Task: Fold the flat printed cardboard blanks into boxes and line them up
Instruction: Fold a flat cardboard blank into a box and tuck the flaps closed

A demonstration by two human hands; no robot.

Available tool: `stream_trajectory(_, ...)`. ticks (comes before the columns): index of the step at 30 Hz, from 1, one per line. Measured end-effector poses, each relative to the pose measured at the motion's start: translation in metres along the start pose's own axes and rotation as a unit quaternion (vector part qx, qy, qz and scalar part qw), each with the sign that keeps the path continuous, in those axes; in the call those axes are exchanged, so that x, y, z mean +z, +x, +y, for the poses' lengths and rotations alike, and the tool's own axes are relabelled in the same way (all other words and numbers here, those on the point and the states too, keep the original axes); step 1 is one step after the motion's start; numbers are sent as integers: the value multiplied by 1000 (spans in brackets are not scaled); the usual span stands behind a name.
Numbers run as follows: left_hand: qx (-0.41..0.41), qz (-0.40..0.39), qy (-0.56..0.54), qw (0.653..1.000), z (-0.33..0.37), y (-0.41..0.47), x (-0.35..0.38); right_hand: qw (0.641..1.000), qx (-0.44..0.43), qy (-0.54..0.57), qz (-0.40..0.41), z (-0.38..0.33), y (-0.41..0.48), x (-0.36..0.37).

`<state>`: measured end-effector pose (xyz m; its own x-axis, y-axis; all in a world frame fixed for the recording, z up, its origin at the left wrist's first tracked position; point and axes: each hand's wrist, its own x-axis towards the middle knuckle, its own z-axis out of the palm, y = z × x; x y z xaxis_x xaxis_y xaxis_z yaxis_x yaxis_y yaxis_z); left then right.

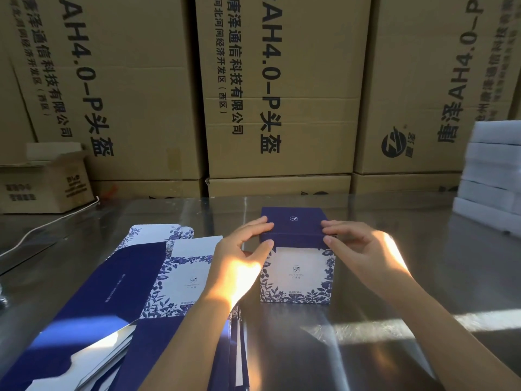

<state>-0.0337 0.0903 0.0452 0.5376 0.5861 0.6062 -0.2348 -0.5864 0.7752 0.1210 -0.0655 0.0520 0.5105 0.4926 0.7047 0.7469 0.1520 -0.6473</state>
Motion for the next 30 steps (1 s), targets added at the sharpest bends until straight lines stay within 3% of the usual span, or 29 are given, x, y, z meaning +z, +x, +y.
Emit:
stream_trajectory(10,62,-12,66,996,6,-5,3,996,-40,-76,-13,-8,-3,-2)
stream_trajectory(30,100,-12,115,988,2,-2,0,996,-18,-85,-33,-18,-9,-3)
